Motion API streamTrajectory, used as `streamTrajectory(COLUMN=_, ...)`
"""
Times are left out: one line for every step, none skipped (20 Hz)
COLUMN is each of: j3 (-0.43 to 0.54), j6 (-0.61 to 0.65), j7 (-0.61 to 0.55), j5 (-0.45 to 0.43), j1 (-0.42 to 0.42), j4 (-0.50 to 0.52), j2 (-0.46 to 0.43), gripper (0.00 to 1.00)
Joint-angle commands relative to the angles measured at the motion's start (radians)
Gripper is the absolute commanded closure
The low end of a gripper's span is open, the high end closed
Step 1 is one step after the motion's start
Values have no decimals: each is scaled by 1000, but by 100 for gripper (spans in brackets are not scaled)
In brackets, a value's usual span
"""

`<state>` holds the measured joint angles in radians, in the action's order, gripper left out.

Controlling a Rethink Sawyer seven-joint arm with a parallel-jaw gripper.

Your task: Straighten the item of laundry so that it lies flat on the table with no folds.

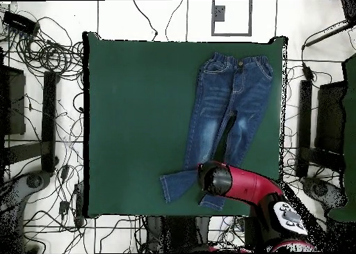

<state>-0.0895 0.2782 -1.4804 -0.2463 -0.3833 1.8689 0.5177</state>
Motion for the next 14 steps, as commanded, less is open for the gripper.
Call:
streamTrajectory(j3=44, j6=150, j7=-132, j5=45, j1=2, j4=-38, j2=-101, gripper=0)
streamTrajectory(j3=46, j6=160, j7=-123, j5=42, j1=-3, j4=-36, j2=-101, gripper=0)
streamTrajectory(j3=47, j6=177, j7=-114, j5=41, j1=-7, j4=-48, j2=-113, gripper=0)
streamTrajectory(j3=46, j6=190, j7=-103, j5=35, j1=-12, j4=-50, j2=-116, gripper=0)
streamTrajectory(j3=51, j6=191, j7=-97, j5=31, j1=-17, j4=-48, j2=-117, gripper=0)
streamTrajectory(j3=59, j6=183, j7=-89, j5=27, j1=-28, j4=-49, j2=-124, gripper=0)
streamTrajectory(j3=65, j6=179, j7=-84, j5=22, j1=-35, j4=-42, j2=-120, gripper=0)
streamTrajectory(j3=71, j6=177, j7=-78, j5=20, j1=-41, j4=-42, j2=-121, gripper=0)
streamTrajectory(j3=77, j6=185, j7=-73, j5=20, j1=-45, j4=-40, j2=-114, gripper=0)
streamTrajectory(j3=81, j6=191, j7=-69, j5=19, j1=-48, j4=-37, j2=-111, gripper=0)
streamTrajectory(j3=86, j6=193, j7=-66, j5=18, j1=-51, j4=-39, j2=-112, gripper=0)
streamTrajectory(j3=92, j6=184, j7=-65, j5=16, j1=-55, j4=-37, j2=-115, gripper=0)
streamTrajectory(j3=104, j6=163, j7=-64, j5=14, j1=-63, j4=-32, j2=-120, gripper=0)
streamTrajectory(j3=119, j6=143, j7=-62, j5=12, j1=-71, j4=-27, j2=-119, gripper=0)
